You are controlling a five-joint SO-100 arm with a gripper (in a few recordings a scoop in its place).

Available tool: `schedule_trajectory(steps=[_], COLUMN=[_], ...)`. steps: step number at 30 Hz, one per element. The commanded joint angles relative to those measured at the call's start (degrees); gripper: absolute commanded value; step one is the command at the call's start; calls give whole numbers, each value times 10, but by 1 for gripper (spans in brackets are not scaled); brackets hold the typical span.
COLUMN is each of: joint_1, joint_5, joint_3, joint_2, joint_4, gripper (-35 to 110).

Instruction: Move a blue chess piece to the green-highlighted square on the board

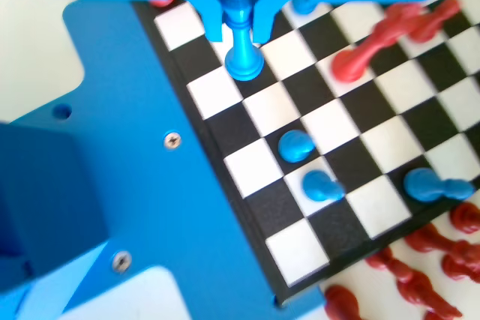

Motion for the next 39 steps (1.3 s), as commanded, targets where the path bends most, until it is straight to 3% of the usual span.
schedule_trajectory(steps=[1, 14, 39], joint_1=[-2, 4, -17], joint_5=[4, 8, 20], joint_3=[-29, 17, 25], joint_2=[-7, -41, -40], joint_4=[-6, -108, -87], gripper=[1, 1, 1])
